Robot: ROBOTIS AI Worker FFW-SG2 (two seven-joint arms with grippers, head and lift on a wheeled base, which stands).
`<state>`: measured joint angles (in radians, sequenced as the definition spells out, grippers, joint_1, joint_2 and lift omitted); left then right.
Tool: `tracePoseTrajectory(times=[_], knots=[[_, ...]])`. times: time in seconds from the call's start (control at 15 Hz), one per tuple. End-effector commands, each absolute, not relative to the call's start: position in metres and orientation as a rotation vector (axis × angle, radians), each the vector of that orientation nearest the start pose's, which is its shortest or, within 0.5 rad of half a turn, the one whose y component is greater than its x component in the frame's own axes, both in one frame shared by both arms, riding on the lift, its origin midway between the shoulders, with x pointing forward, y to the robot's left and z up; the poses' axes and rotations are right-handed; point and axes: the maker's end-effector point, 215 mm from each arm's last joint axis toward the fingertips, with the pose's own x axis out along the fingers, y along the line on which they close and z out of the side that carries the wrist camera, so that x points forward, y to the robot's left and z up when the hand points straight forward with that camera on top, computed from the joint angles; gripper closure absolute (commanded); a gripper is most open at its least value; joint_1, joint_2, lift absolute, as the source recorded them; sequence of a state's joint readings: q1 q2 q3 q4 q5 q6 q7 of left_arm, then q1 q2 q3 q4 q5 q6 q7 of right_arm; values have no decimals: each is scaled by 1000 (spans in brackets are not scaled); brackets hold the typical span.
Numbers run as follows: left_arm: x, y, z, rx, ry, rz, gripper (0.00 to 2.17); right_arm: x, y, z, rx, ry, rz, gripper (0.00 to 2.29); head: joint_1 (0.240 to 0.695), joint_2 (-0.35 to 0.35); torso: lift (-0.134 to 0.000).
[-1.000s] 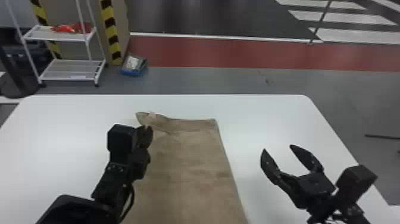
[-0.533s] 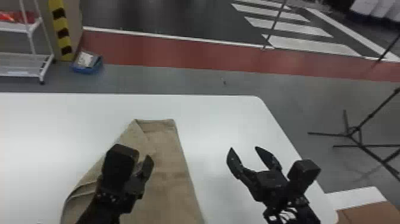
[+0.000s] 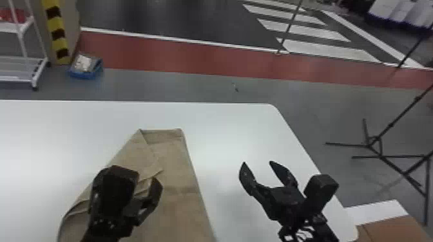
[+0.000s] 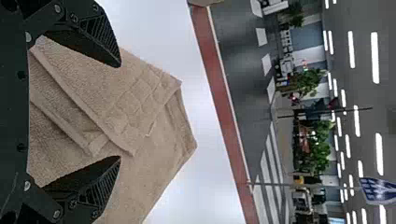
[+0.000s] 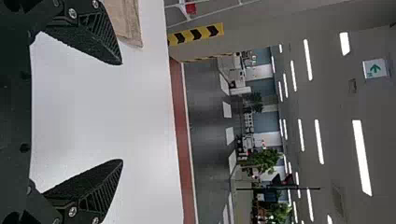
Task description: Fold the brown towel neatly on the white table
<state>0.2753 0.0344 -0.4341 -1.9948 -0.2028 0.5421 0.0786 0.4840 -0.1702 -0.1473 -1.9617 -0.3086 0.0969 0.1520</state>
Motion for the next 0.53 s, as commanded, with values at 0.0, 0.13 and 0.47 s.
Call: tracePoseTrajectory(times=[0.0, 0.13, 0.47], knots=[[461, 26, -396, 192, 281, -308, 215, 444, -296, -390, 109, 169, 85, 144, 695, -313, -120], [464, 19, -401, 205, 287, -325, 279, 442, -295, -402, 109, 203, 89, 144, 695, -322, -120], [474, -17, -426, 243, 317, -417, 329, 445, -297, -413, 123, 241, 91, 144, 695, -348, -120]])
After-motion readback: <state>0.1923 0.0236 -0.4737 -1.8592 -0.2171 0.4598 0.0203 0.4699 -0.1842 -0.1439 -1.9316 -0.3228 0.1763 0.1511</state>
